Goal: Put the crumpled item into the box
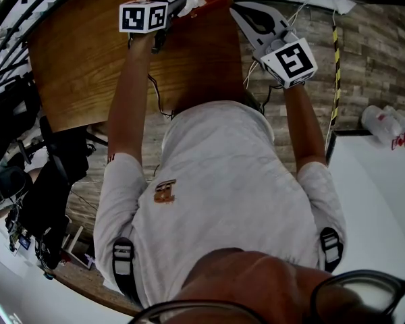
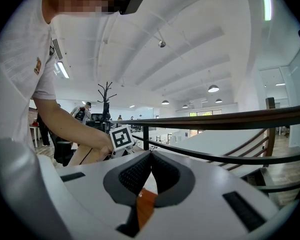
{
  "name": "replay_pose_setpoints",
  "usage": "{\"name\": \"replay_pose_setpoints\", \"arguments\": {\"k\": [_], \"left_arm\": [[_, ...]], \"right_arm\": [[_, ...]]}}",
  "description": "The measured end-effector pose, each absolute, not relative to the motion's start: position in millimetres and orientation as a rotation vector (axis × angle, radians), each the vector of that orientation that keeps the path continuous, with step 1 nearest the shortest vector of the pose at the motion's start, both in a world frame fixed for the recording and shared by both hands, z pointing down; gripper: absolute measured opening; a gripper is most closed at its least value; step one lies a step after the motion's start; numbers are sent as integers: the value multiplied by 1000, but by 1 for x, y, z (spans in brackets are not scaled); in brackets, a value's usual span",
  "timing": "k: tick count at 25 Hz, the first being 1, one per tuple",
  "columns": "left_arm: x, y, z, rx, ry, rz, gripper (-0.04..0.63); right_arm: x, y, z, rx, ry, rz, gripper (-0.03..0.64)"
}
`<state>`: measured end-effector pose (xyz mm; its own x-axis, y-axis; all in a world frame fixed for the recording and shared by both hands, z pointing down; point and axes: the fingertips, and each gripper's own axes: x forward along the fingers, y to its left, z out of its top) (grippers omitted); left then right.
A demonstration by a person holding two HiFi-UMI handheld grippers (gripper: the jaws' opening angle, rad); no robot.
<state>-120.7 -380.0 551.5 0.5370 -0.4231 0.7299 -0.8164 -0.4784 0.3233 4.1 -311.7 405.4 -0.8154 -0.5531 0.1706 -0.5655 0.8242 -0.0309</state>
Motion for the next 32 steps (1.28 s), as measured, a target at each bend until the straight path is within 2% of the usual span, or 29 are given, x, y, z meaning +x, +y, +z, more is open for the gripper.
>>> {"name": "replay_pose_setpoints", "arguments": {"k": [19, 32], "left_arm": [[-155, -368, 522, 2145, -1167, 640, 198], [-140, -341, 444, 2402, -1241, 303, 196]], "right_arm": [[-4, -298, 400, 861, -2857, 102, 32], [-11, -288, 389, 859, -2871, 75, 32]]}}
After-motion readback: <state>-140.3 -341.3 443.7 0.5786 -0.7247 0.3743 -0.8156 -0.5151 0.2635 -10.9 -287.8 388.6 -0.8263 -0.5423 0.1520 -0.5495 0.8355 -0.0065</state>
